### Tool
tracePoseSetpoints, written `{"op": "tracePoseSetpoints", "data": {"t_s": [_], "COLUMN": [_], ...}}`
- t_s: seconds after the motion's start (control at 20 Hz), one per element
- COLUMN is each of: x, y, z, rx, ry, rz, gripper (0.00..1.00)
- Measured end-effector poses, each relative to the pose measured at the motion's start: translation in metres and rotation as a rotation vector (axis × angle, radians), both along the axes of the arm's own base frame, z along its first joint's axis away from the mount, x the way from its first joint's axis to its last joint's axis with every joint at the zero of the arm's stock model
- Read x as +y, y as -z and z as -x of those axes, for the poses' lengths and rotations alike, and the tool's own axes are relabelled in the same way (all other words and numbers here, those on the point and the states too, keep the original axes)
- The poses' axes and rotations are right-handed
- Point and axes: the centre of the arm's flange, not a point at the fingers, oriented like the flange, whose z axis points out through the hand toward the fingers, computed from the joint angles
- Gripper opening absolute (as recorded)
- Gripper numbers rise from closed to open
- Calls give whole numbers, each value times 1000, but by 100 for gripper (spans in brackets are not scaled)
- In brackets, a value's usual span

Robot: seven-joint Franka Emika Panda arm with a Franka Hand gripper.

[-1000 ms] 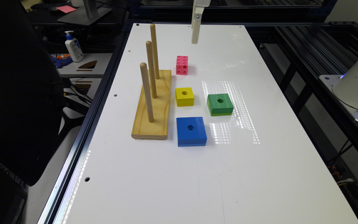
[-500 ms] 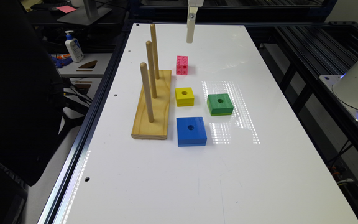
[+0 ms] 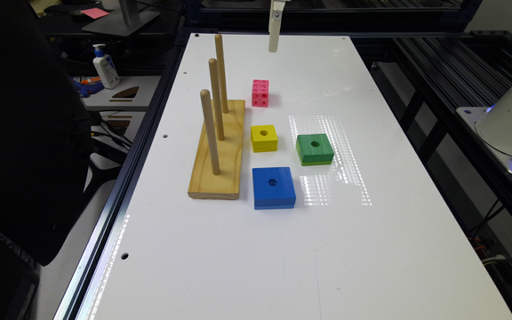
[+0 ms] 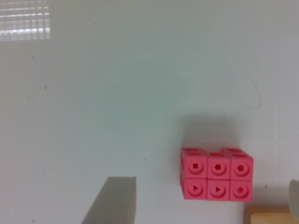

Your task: Pick up pink block.

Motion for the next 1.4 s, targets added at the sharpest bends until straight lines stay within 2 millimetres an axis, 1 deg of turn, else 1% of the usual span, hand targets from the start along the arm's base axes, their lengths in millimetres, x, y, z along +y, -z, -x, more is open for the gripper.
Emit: {"op": "tracePoseSetpoints", "data": {"t_s": [0.15,0.45,0.7,0.9,1.05,1.4], "x": [0,5,12,15,14,14], "y": [6,37,46,62,67,67], "z": [0,-6,-14,-18,-22,-23], "rx": [9,21,29,33,34,31], "ry": [-1,-12,-22,-26,-27,-27], "rz": [-3,-9,-16,-20,-21,-20], "gripper": [100,100,100,100,100,100]}}
